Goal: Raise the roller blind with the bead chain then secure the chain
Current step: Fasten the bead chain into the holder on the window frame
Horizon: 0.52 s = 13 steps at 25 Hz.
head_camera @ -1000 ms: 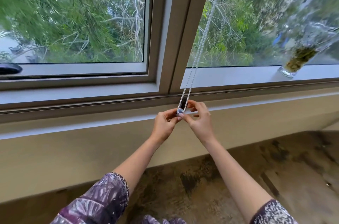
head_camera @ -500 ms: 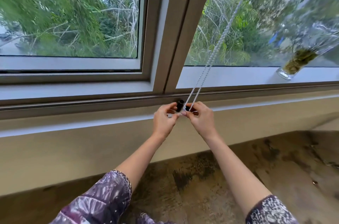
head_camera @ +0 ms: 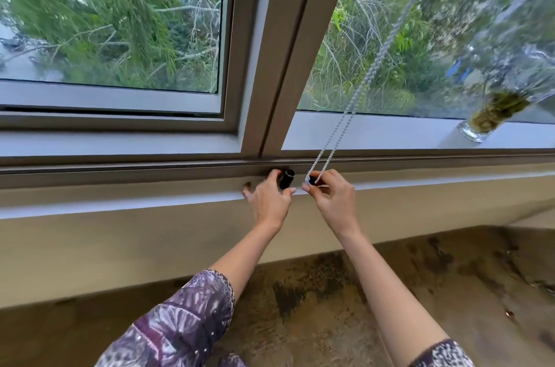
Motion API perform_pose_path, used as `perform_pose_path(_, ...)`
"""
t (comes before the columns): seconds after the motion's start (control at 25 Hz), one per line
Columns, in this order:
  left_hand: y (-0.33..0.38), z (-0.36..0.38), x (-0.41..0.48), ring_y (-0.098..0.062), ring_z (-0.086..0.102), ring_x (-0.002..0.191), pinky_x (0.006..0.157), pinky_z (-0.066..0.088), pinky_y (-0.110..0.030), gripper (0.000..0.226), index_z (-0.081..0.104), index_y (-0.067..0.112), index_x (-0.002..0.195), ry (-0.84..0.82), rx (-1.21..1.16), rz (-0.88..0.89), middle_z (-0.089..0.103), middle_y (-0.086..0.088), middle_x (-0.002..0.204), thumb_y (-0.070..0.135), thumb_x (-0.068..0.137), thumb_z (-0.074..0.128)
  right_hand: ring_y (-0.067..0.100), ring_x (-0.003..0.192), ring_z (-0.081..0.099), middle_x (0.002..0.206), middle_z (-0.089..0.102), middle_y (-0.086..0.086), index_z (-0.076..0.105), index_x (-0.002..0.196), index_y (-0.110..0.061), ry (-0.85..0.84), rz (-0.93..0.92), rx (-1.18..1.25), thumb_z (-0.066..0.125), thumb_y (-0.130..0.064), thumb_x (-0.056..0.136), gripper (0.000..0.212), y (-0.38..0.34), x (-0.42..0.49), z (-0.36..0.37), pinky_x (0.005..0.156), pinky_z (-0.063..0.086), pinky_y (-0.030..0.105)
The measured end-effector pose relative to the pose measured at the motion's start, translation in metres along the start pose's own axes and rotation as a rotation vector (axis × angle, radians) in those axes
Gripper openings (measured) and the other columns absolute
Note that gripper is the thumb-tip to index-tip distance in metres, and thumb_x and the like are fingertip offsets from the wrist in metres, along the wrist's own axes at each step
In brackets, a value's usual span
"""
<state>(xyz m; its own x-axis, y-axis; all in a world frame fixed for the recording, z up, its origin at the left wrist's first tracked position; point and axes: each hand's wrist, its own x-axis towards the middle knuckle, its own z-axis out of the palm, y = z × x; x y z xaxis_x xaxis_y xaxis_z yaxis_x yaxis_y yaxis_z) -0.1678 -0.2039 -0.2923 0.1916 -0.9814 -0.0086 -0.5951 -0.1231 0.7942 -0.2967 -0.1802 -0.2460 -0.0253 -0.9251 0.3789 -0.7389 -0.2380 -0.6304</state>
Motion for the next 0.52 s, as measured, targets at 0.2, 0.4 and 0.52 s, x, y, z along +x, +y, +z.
perform_pose_path(0.2,-0.003,0.008,0.007,-0.024,0.067,0.100,0.111,0.025,-0.055,0.032,0.059,0.025,0.111,0.022,-0.070,-0.008,0.075,0.002,0.104,0.038,0.083,0.066,0.007,0.083,0.065,0.090,0.067,0.001,0.070,0.098,-0.009,-0.016,-0.012,0.068,0.075,-0.022,0.080,0.022,0.009,0.005,-0.001,0.074,0.056,0.021)
perform_pose_path(0.4,-0.012,0.009,0.006,-0.020,0.065,0.099,0.102,0.033,-0.053,0.032,0.067,0.024,0.110,0.050,-0.137,0.112,0.073,0.003,0.104,0.035,0.080,0.071,0.008,0.082,0.066,0.091,0.068,0.001,0.070,0.098,-0.010,-0.038,-0.031,0.077,0.075,-0.020,0.080,0.021,0.011,0.012,0.004,0.074,0.055,0.018)
perform_pose_path(0.52,-0.014,0.002,0.002,-0.019,0.062,0.096,0.087,0.037,-0.040,0.029,0.072,0.023,0.107,0.105,-0.163,0.189,0.070,0.001,0.099,0.032,0.079,0.073,0.007,0.082,0.067,0.091,0.068,0.000,0.069,0.097,-0.010,-0.062,-0.064,0.064,0.076,-0.021,0.079,0.022,0.010,0.014,0.009,0.074,0.054,0.017)
